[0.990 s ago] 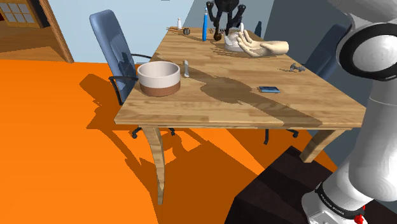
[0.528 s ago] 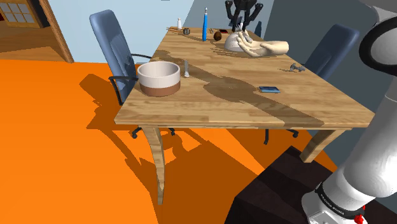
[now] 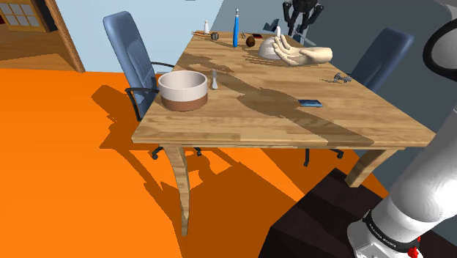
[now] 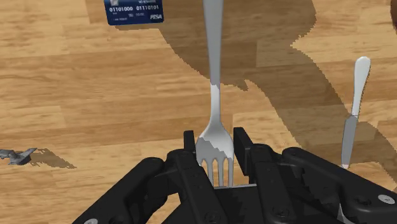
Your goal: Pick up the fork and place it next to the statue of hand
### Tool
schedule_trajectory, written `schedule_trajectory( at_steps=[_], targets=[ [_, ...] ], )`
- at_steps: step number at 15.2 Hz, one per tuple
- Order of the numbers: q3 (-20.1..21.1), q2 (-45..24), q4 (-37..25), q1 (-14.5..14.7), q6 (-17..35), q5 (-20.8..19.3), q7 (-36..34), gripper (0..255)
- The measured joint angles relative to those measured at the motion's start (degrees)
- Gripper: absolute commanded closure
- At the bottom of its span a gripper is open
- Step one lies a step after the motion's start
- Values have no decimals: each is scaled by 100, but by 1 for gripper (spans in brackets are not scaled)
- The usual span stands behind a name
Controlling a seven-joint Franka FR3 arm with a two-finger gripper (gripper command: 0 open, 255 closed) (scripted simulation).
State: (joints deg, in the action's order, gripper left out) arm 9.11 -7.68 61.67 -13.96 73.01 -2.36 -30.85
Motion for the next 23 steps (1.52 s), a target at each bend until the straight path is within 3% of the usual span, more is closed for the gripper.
schedule_trajectory(
  at_steps=[6, 14, 23],
  targets=[
    [-367, -18, -24, -535, 14, 113, 858, 255],
    [-789, -656, -953, -1231, -276, 237, 1934, 255],
    [-817, 3, 743, -1293, 759, 261, 2028, 255]
  ],
)
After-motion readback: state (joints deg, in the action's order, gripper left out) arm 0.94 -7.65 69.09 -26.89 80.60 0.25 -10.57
